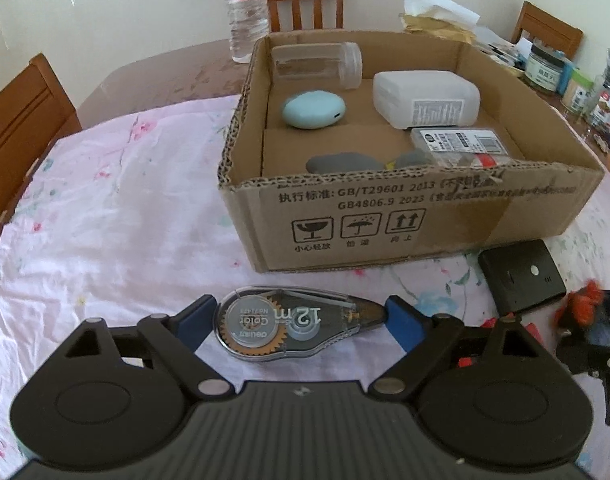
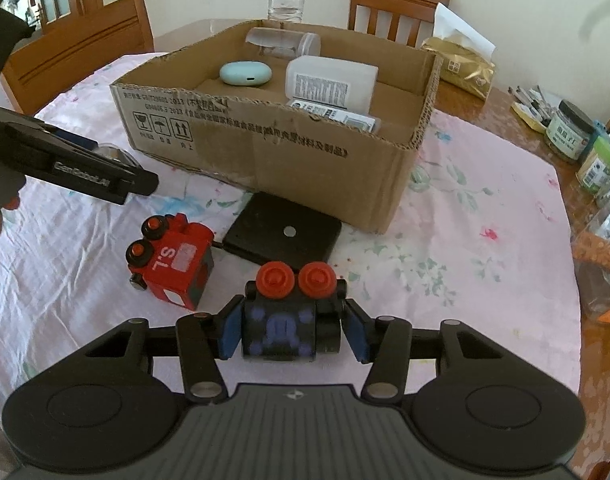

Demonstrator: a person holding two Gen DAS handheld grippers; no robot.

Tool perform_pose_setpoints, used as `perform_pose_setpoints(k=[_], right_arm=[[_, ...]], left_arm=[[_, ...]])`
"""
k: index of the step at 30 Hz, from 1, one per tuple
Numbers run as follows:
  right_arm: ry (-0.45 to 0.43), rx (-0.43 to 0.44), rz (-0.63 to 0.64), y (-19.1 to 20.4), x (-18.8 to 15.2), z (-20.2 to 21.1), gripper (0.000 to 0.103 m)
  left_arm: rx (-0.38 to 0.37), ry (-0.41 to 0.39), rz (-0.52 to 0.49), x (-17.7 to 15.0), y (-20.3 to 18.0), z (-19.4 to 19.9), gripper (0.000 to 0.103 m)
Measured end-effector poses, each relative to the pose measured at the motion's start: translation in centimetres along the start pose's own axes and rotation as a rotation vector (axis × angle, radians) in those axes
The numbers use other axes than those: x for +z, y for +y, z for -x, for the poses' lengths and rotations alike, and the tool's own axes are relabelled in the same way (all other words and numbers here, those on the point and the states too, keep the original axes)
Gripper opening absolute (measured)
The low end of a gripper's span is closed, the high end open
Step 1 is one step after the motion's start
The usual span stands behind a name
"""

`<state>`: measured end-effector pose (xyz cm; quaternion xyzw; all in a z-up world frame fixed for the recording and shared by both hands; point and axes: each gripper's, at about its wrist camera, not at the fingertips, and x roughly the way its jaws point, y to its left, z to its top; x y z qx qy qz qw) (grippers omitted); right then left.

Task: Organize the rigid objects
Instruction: 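Carry the cube toy and correction tape into the cardboard box and release both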

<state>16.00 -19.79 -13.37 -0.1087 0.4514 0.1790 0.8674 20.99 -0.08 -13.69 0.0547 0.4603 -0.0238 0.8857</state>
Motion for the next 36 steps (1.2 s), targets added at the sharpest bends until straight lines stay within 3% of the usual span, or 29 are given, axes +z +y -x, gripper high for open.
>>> perform_pose_setpoints(k=[12, 20, 29, 36], right_arm=[[0.002, 0.001, -0.007, 0.3, -0.1, -0.3, 0.056], [-0.028, 0.001, 0.020, 0.0, 1.0, 1.9, 0.056], [-0.082, 0.013, 0.120, -0.8, 4.0, 5.3, 0.056], [-0.113, 0.010, 0.158, -1.1, 6.5, 5.6, 0.056]], left_arm=[[-0.025, -0.025, -0.048, 0.6, -0.2, 1.1, 0.090], [-0.075, -0.007, -0.113, 1.8, -0.1, 3.5, 0.090], [-0.144, -0.101, -0.197, 5.9, -0.1, 7.2, 0.090], [-0.143, -0.153, -0.185, 9.6, -1.6, 4.3, 0.090]])
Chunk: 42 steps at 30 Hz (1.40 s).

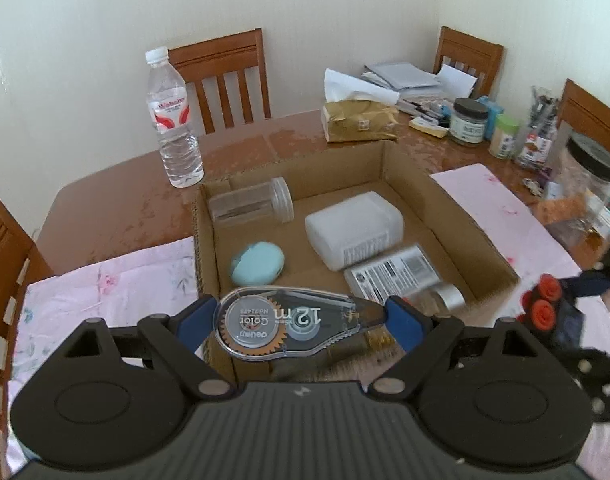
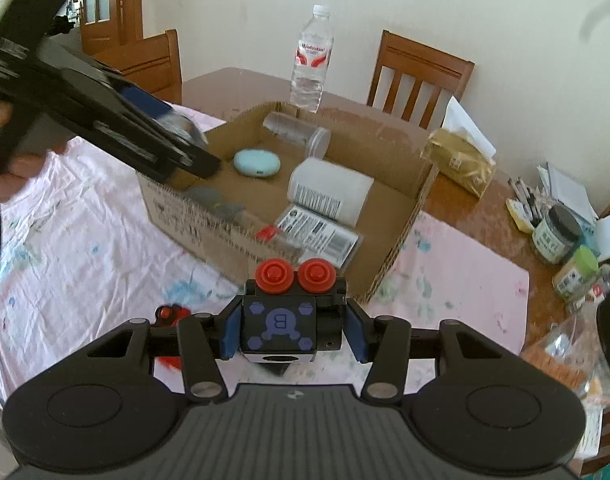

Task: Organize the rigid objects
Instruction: 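Carry the cube toy and correction tape into the cardboard box and release both, then move the right tool to the black square device while the left tool approaches the red train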

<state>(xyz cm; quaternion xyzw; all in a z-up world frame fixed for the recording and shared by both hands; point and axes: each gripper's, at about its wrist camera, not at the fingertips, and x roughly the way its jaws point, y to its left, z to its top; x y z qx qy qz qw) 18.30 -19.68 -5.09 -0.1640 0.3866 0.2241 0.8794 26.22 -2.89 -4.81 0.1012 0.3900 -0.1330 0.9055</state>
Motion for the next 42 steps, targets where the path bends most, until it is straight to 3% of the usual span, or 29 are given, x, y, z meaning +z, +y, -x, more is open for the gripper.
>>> perform_pose_setpoints(k=[6, 9, 11, 19, 25, 38, 39, 40, 41, 42], right_arm=[[-0.003, -0.001, 0.001, -0.9, 1.2, -0.6, 0.056], [-0.001, 0.005, -0.003, -1.3, 1.7, -1.0, 0.056], [0.002, 0.006, 0.001, -1.6, 2.1, -1.4, 0.056], [0.006, -0.012, 0.038, -2.9, 4.7, -3.6, 0.056], [-0.017, -0.029, 0.067, -4.4, 8.3, -5.8, 0.056], [0.034, -0.047, 0.042, -7.2, 14.7, -13.9, 0.056], [0.038, -0.057, 0.039, -7.3, 14.8, -14.3, 0.058], [0.035, -0.072, 0.039, -7.4, 14.8, -14.5, 0.071], [0.035, -0.086, 0.037, -7.5, 14.9, -14.6, 0.092], [0.026, -0.096, 0.032, -7.5, 14.9, -14.5, 0.099]], left_arm=[[0.036, -0.032, 0.054, 0.9, 0.2, -3.0, 0.090], [0.078, -0.050, 0.024, 1.0, 0.2, -3.5, 0.094], [0.114, -0.054, 0.023, 0.8, 0.4, -3.1, 0.094], [0.080, 0.010, 0.077, -2.2, 1.1, 0.4, 0.094], [0.054, 0.040, 0.178, -4.8, 1.6, 2.7, 0.094], [0.181, 0.049, 0.299, -8.1, 4.3, 4.9, 0.094], [0.191, 0.050, 0.303, -8.3, 4.4, 5.1, 0.094], [0.198, 0.053, 0.305, -8.5, 4.5, 5.1, 0.094], [0.203, 0.057, 0.307, -8.5, 4.5, 5.2, 0.094], [0.204, 0.060, 0.307, -8.6, 4.6, 5.2, 0.094]])
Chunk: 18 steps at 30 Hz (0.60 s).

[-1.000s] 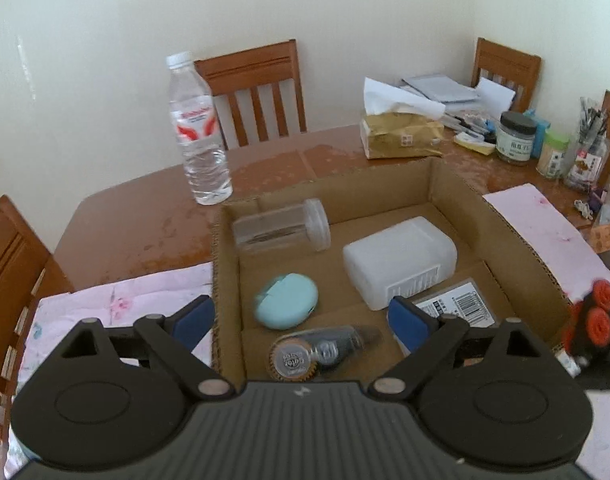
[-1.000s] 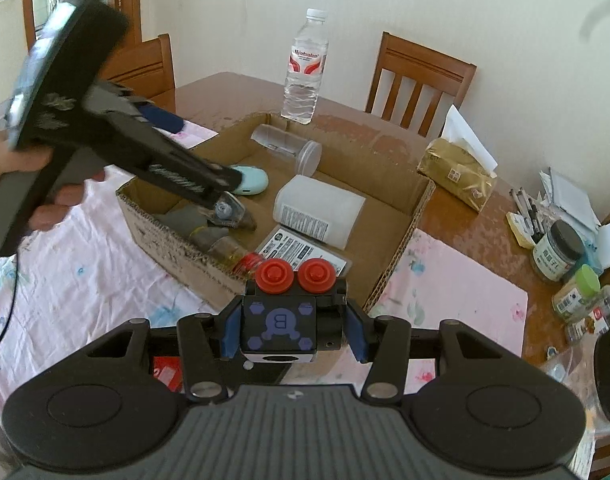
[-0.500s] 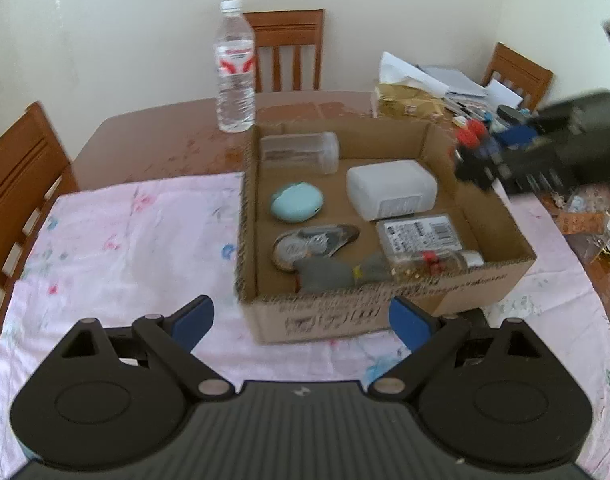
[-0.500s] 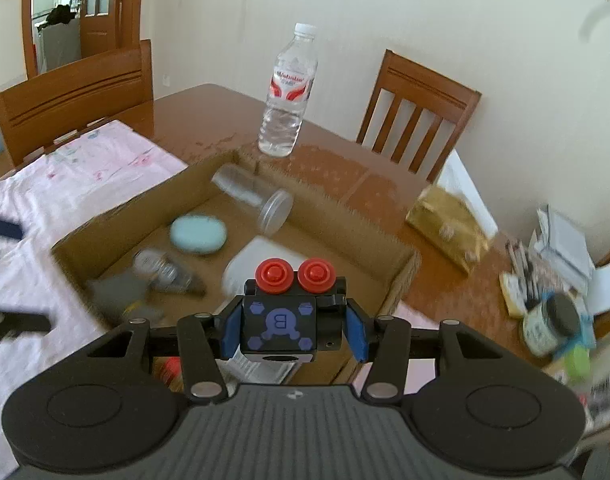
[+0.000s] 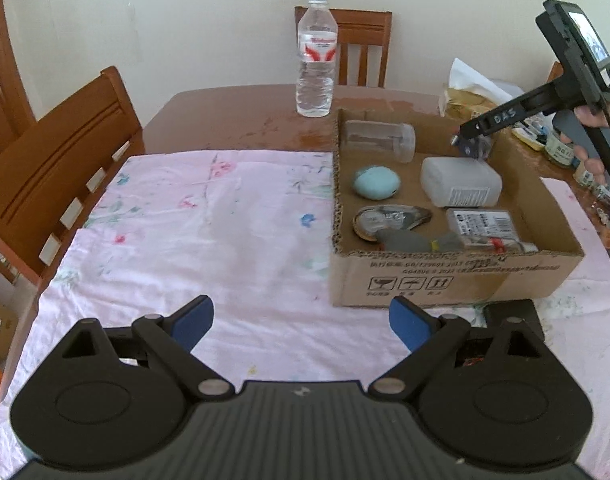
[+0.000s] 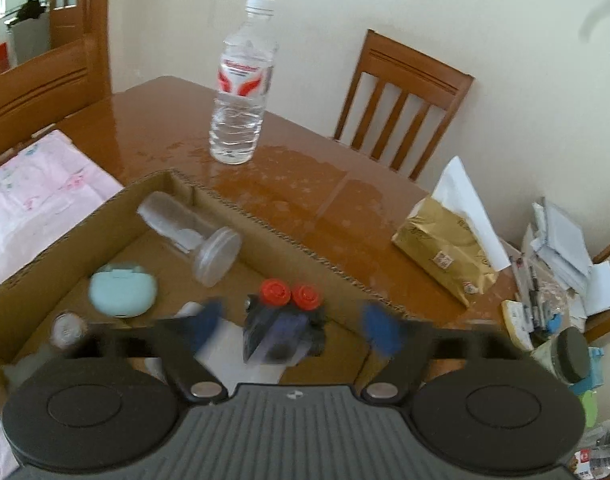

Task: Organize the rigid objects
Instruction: 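Move the right tool to the black square device while the left tool approaches the red train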

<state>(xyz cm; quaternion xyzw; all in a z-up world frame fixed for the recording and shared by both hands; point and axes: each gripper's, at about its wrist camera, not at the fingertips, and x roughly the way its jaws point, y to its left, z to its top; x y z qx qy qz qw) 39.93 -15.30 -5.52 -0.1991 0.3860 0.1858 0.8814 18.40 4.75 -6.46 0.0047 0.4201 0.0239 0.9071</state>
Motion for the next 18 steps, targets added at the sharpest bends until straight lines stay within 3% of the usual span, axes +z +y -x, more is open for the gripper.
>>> perform_pose_setpoints(k=[1, 10, 18], right_arm=[[-0.017, -0.005, -0.010, -0.1, -0.1, 0.3, 0.103], [-0.011, 0.005, -0.073, -0.3, -1.4, 4.0, 0.103], [0.009, -0.024, -0.144, 0.7, -4.8, 8.6, 0.103]], left_arm=[[0.000, 0.002, -0.001, 0.0, 0.0, 0.0, 0.095], [-0.019, 0.000, -0.032, 0.1, -0.5, -0.3, 0.095], [-0.047, -0.013, -0.072, 0.2, -0.5, 0.2, 0.095]])
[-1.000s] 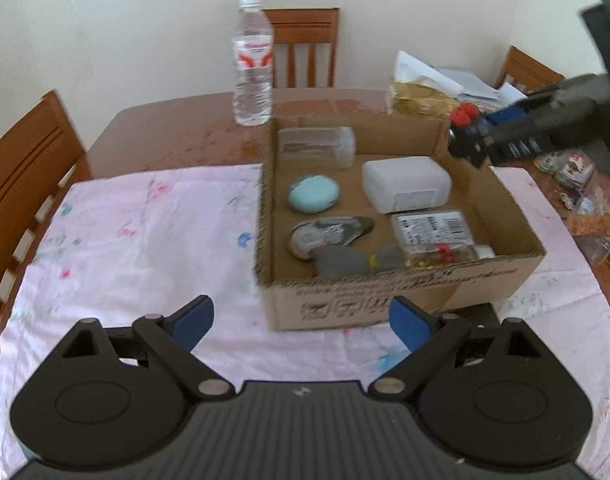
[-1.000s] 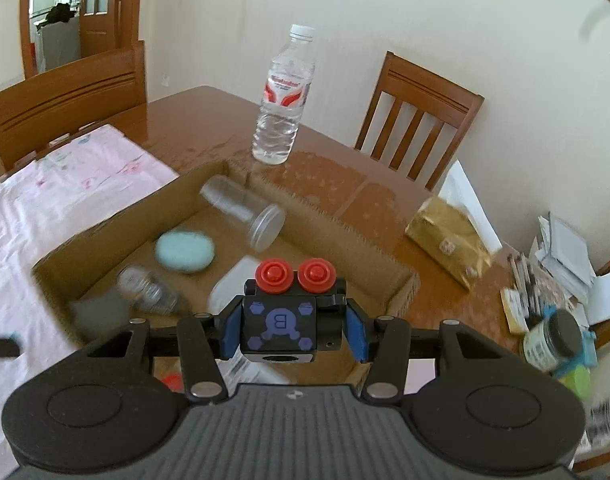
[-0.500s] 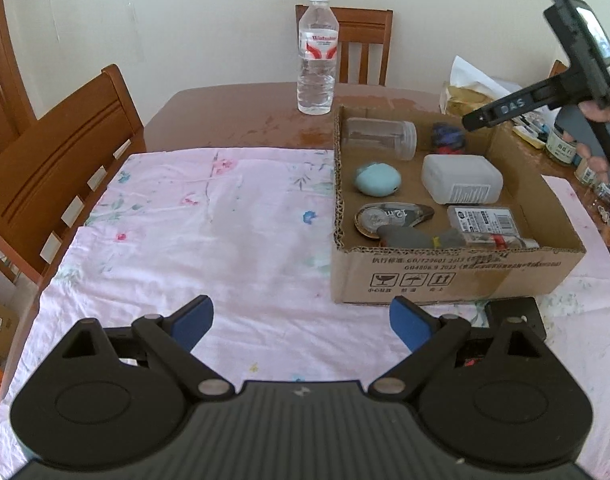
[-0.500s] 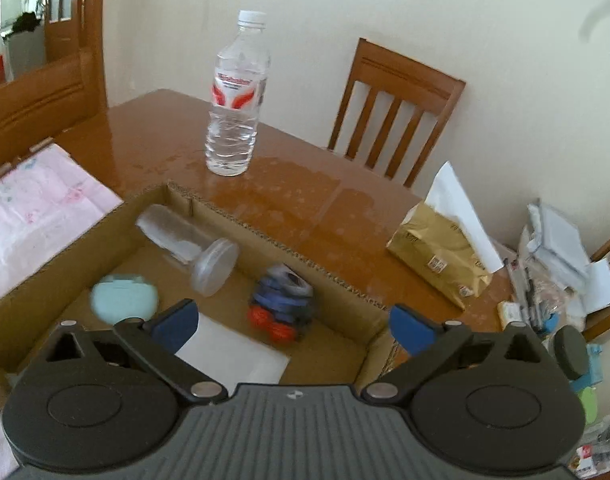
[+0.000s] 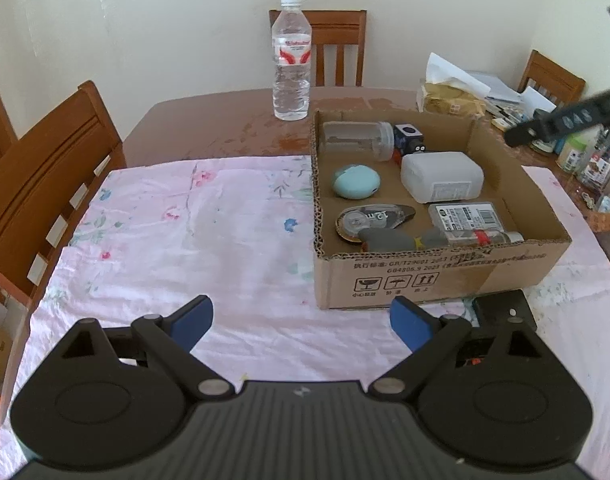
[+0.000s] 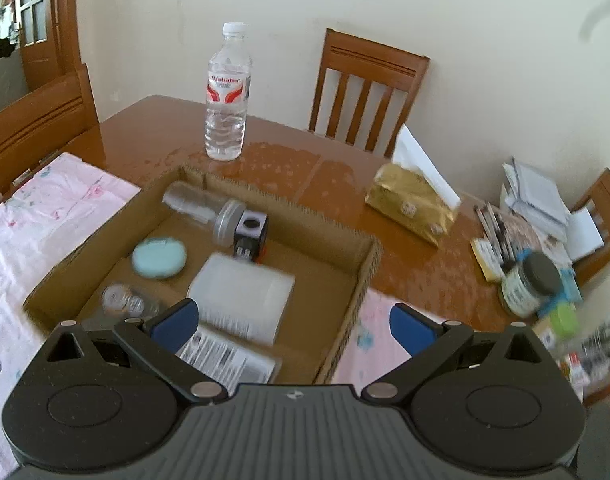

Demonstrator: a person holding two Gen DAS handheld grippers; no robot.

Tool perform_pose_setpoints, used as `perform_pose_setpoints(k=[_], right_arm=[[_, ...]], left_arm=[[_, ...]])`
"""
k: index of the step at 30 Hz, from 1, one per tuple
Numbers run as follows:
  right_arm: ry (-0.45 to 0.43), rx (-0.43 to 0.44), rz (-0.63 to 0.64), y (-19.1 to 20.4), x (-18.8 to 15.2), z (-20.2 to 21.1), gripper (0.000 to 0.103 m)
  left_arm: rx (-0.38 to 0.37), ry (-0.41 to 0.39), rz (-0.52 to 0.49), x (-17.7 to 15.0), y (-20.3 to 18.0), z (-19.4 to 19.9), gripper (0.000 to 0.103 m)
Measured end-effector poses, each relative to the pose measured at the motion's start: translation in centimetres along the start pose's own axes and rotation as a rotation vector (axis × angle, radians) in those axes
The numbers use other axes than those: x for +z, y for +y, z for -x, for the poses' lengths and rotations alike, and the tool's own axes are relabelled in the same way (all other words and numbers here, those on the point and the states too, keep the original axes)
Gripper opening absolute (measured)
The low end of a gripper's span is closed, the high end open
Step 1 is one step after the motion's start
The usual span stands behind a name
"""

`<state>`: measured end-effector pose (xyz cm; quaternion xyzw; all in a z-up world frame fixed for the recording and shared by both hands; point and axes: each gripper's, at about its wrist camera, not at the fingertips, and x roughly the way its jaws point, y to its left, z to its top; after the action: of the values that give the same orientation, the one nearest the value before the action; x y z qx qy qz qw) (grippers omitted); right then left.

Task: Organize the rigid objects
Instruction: 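Move the right tool to the black square device while the left tool approaches the red train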

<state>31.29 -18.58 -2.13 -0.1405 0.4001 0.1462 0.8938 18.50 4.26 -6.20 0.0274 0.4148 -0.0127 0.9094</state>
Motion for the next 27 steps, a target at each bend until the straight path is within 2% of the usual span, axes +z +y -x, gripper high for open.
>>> perform_pose_setpoints(k=[4, 7, 12, 16, 21, 24, 27], right_arm=[[0.040, -0.032, -0.052, 0.9, -2.8, 1.5, 0.103], [0.088, -0.024, -0.120, 1.8, -5.5, 1.9, 0.103], [0.181, -0.006, -0.209, 4.5, -9.4, -0.2, 0.103], [0.220, -0.001, -0.260, 6.3, -10.5, -2.8, 0.103], [0.259, -0.048, -0.249, 7.6, -10.7, -5.3, 0.103], [0.286, -0.091, -0.233, 7.8, -11.2, -6.2, 0.103], [0.287, -0.069, -0.288, 6.7, -11.9, -6.0, 0.103]], left_arm=[[0.002, -0.006, -0.024, -0.4, 0.3, 0.3, 0.095], [0.000, -0.011, -0.035, -0.9, 0.7, 0.7, 0.095], [-0.014, -0.001, -0.032, -2.2, 1.3, 1.1, 0.095], [-0.016, 0.003, -0.036, -3.0, 1.7, 1.5, 0.095], [-0.017, 0.009, -0.026, -3.8, 2.1, 2.1, 0.095], [-0.022, 0.015, -0.037, -4.2, 2.1, 2.3, 0.095], [-0.034, 0.029, -0.047, -4.6, 2.1, 2.3, 0.095]])
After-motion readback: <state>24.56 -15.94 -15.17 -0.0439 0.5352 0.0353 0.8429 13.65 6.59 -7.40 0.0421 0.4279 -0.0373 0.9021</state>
